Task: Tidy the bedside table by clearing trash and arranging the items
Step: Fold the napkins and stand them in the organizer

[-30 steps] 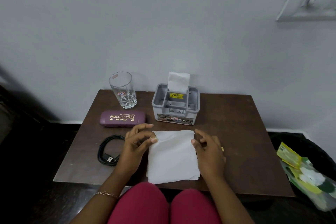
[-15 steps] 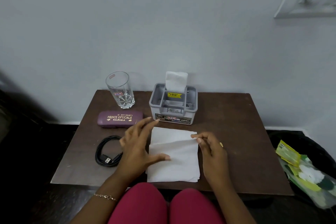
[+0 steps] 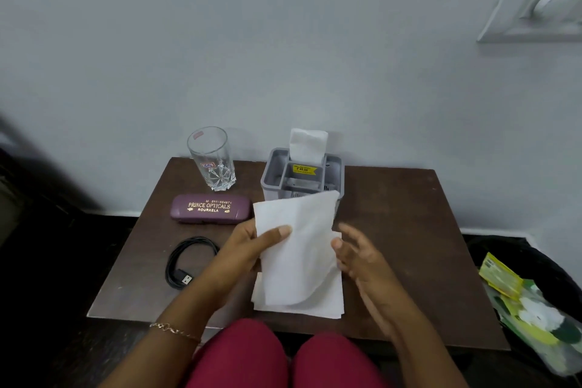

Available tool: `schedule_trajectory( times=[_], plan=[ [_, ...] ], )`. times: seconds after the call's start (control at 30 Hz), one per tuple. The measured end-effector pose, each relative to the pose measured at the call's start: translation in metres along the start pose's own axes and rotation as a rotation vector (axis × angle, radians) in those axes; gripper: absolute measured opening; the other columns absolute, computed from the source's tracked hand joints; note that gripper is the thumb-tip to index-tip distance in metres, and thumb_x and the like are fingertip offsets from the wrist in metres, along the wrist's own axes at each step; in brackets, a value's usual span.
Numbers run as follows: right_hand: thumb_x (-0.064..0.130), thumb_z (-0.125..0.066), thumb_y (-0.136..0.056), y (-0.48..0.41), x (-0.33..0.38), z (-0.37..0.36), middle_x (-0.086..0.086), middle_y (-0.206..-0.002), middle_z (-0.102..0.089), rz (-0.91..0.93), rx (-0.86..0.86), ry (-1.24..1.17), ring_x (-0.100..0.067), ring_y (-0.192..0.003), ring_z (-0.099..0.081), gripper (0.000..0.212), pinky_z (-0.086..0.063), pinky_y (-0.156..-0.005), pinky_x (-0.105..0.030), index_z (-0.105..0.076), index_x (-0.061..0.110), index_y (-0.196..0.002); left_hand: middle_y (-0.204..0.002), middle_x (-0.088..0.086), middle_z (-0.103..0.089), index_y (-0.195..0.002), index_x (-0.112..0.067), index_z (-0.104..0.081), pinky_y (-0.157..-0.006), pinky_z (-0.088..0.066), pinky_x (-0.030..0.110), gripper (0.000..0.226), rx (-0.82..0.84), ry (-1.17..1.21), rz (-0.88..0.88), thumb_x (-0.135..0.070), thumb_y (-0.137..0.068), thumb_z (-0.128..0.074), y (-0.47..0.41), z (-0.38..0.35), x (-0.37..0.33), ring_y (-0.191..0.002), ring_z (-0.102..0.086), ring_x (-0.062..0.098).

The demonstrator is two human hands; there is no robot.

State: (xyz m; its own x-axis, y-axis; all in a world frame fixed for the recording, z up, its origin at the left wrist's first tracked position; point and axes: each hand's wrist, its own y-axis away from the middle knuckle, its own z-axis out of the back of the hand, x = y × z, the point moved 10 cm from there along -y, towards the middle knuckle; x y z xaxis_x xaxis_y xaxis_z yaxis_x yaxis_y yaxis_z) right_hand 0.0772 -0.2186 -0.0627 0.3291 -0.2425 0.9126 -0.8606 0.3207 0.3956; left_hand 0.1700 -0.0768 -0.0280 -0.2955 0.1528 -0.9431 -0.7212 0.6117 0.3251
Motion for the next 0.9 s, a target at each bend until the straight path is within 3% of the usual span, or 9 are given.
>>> schedule_trajectory(
  times=[0.1, 0.2, 0.33, 0.43, 0.53, 0.67, 0.77, 0.9],
  plan=[
    [0.038, -0.066, -0.072, 0.012, -0.001, -0.020, 0.003, -0.101, -0.074, -0.119, 0.122, -0.267, -0.010, -0.088, -0.069, 0.048, -0.050, -0.091, -0.035, -0.064, 0.017, -0.115, -0.107, 0.011, -0.072, -0.107, -0.013, -0.069, -0.082, -0.055, 0.036, 0.025, 0.050, 0.120, 0.072, -0.024, -0.086, -0.061, 0.009, -0.008, -0.013, -0.095, -0.069, 0.024],
    [0.025, -0.067, -0.072, 0.024, 0.011, -0.026, -0.010, -0.106, -0.072, -0.125, 0.152, -0.396, -0.024, -0.097, -0.069, 0.041, -0.058, -0.079, -0.035, -0.065, 0.010, -0.110, -0.111, 0.012, -0.071, -0.112, -0.011, -0.067, -0.092, -0.052, 0.042, 0.030, 0.061, 0.102, 0.128, -0.026, -0.088, -0.057, 0.018, -0.009, -0.017, -0.105, -0.066, 0.030],
    [0.017, -0.069, -0.068, 0.036, 0.028, -0.018, -0.013, -0.103, -0.073, -0.097, 0.102, -0.309, -0.026, -0.091, -0.071, 0.044, -0.059, -0.066, -0.032, -0.064, 0.007, -0.110, -0.109, 0.010, -0.072, -0.113, -0.012, -0.066, -0.080, -0.057, 0.034, 0.030, 0.097, 0.053, 0.203, -0.021, -0.085, -0.061, 0.035, -0.010, -0.011, -0.100, -0.069, 0.024],
    [0.013, -0.065, -0.076, 0.050, 0.041, -0.015, -0.012, -0.105, -0.073, -0.065, 0.110, -0.237, -0.026, -0.095, -0.070, 0.037, -0.060, -0.072, -0.034, -0.063, 0.007, -0.112, -0.105, 0.008, -0.074, -0.111, -0.013, -0.067, -0.068, -0.060, 0.029, 0.029, 0.122, -0.015, 0.219, -0.009, -0.083, -0.064, 0.049, -0.011, -0.008, -0.091, -0.071, 0.020],
    [0.008, -0.060, -0.082, 0.070, 0.066, -0.013, -0.009, -0.107, -0.072, 0.006, 0.177, -0.142, -0.025, -0.099, -0.069, 0.031, -0.059, -0.077, -0.036, -0.064, 0.011, -0.113, -0.101, 0.007, -0.075, -0.106, -0.014, -0.070, -0.060, -0.057, 0.026, 0.023, 0.092, -0.029, 0.144, -0.009, -0.085, -0.062, 0.059, -0.007, -0.027, -0.085, -0.072, 0.018],
    [0.004, -0.059, -0.080, 0.083, 0.104, -0.004, -0.008, -0.104, -0.074, 0.139, 0.131, -0.072, -0.023, -0.097, -0.070, 0.031, -0.059, -0.077, -0.029, -0.067, 0.010, -0.110, -0.106, 0.006, -0.073, -0.107, -0.020, -0.070, -0.076, -0.055, 0.036, 0.024, 0.092, 0.051, 0.041, -0.021, -0.090, -0.054, 0.066, -0.009, -0.061, -0.100, -0.068, 0.027],
    [0.001, -0.058, -0.083, 0.083, 0.118, -0.003, -0.007, -0.094, -0.076, 0.201, 0.025, 0.037, -0.023, -0.084, -0.072, 0.024, -0.058, -0.061, -0.028, -0.072, 0.012, -0.099, -0.108, 0.010, -0.072, -0.105, -0.018, -0.071, -0.091, -0.048, 0.049, 0.025, 0.024, 0.161, 0.020, -0.015, -0.092, -0.050, 0.065, -0.010, -0.068, -0.106, -0.065, 0.032],
    [-0.009, -0.050, -0.085, 0.083, 0.127, -0.007, -0.003, -0.086, -0.076, 0.234, -0.010, 0.130, -0.016, -0.066, -0.068, 0.034, -0.048, -0.046, -0.024, -0.075, 0.007, -0.070, -0.084, -0.001, -0.075, -0.083, -0.019, -0.071, -0.054, -0.058, 0.031, 0.029, -0.024, 0.234, 0.015, -0.011, -0.093, -0.045, 0.068, -0.011, -0.070, -0.072, -0.071, 0.014]
  ],
)
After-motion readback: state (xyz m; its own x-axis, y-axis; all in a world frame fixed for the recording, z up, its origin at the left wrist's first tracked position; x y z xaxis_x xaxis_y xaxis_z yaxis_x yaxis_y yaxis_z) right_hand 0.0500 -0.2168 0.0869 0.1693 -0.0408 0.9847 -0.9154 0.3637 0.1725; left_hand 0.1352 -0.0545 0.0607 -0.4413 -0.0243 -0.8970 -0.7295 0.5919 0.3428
